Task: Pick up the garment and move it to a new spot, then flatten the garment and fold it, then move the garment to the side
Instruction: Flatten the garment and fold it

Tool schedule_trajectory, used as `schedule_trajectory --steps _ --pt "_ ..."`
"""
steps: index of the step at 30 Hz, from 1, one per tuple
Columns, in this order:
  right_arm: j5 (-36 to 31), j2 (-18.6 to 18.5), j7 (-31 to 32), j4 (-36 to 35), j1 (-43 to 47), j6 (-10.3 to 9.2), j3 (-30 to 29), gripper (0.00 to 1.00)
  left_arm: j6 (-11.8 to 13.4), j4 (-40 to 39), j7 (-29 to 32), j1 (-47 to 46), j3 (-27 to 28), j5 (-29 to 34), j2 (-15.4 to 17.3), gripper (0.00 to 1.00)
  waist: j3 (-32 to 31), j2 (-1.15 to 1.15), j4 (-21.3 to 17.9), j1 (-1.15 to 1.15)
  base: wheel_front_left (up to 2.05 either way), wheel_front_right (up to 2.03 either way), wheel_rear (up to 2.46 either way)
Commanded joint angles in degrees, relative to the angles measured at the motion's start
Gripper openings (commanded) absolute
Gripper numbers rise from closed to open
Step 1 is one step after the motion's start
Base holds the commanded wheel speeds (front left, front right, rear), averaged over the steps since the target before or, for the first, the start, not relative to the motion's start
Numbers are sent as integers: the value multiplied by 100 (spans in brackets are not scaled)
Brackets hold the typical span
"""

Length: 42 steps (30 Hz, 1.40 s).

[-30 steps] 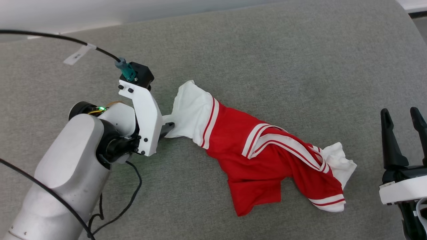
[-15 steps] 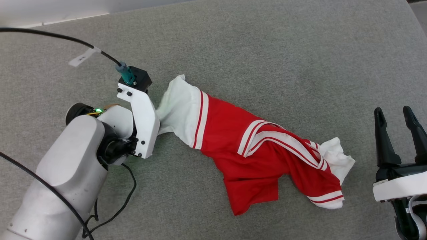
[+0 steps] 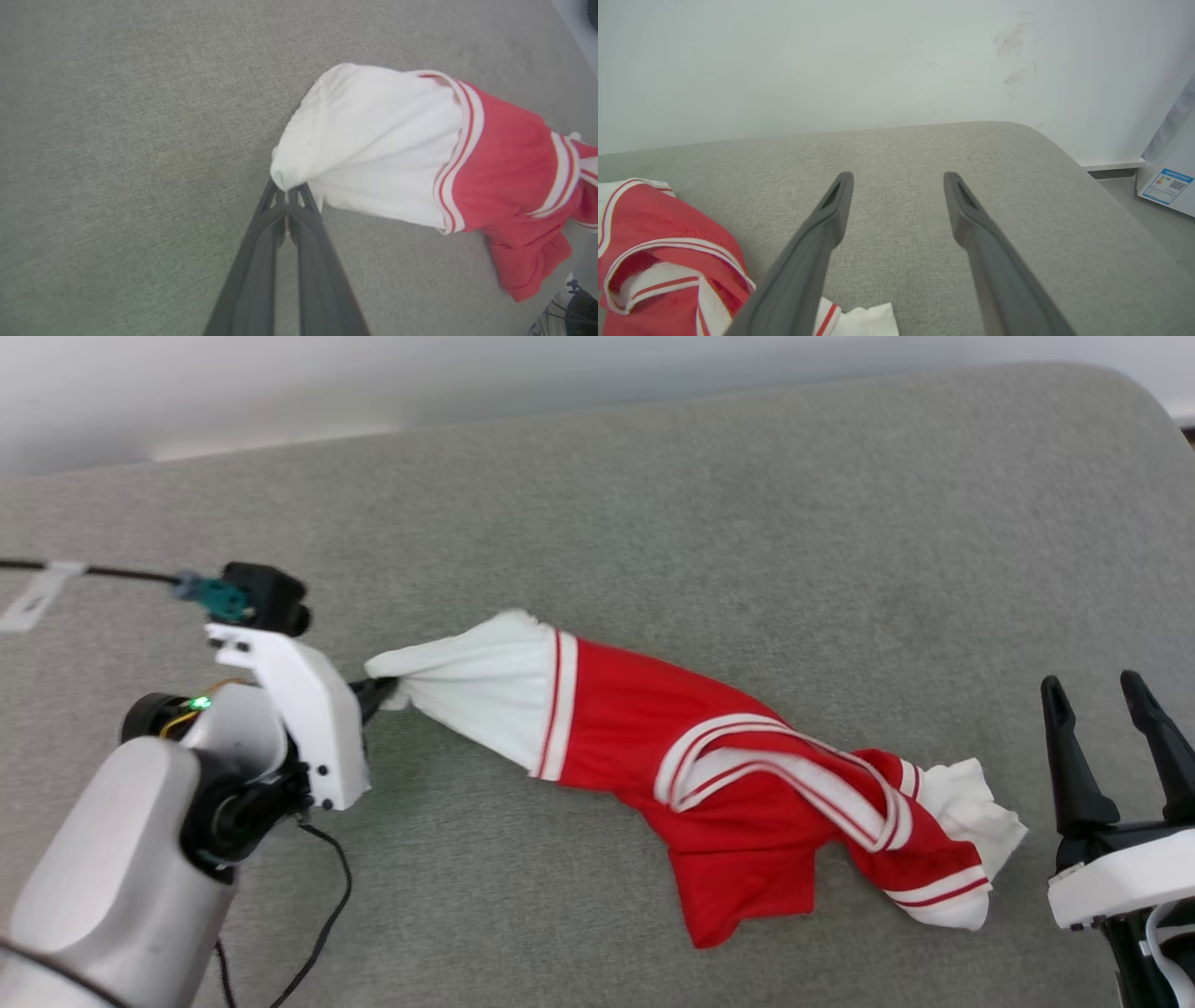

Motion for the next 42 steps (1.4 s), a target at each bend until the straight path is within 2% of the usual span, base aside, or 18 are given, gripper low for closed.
schedule_trajectory --steps 1,9,14,20,23,24,25,26,29,35,38,42 --pt "-31 -34 35 -7 102 -2 -13 100 86 -137 -125 180 128 -36 80 0 -239 0 241 0 0 0 0" --pt "-99 -39 287 -89 311 -2 -34 100 621 -1508 -652 1382 916 -304 469 0 -597 0 737 0 0 0 0" --pt "-147 10 388 -132 387 -2 -8 100 891 -1881 -869 2240 1266 -420 585 0 -664 0 890 0 0 0 0" --pt "-183 31 470 -98 417 -2 65 100 1017 -1661 -1087 3091 1231 -499 359 0 -695 0 898 0 0 0 0" --pt "-178 54 491 -69 456 -2 83 100 1000 -1436 -1300 3299 1162 -446 210 0 -732 0 867 0 0 0 0" --pt "-177 58 499 -61 462 -2 98 100 988 -1358 -1394 3321 1142 -406 173 16 -747 0 856 0 0 0 0" --pt "-174 59 516 -56 470 -2 107 100 949 -1310 -1510 3326 1117 -350 142 89 -760 0 847 0 0 0 0" --pt "-168 55 525 -51 484 -2 114 100 918 -1268 -1656 3288 1099 -299 86 100 -778 0 841 0 0 0 0" --pt "-144 23 559 -66 509 -2 114 100 664 -1230 -2302 3071 1134 -126 -38 100 -822 0 831 0 0 0 0" --pt "-107 -10 678 -146 554 -2 142 100 237 -1249 -4088 2892 1145 674 -124 100 -940 0 769 0 0 0 0" --pt "-102 -36 884 -241 659 -2 193 100 185 -1342 -4859 2990 1130 1073 -198 100 -972 0 724 0 0 0 0" --pt "-108 -61 1590 -482 904 -2 100 100 288 -1641 -5154 3152 1256 1544 -387 100 -966 0 677 0 0 0 0"
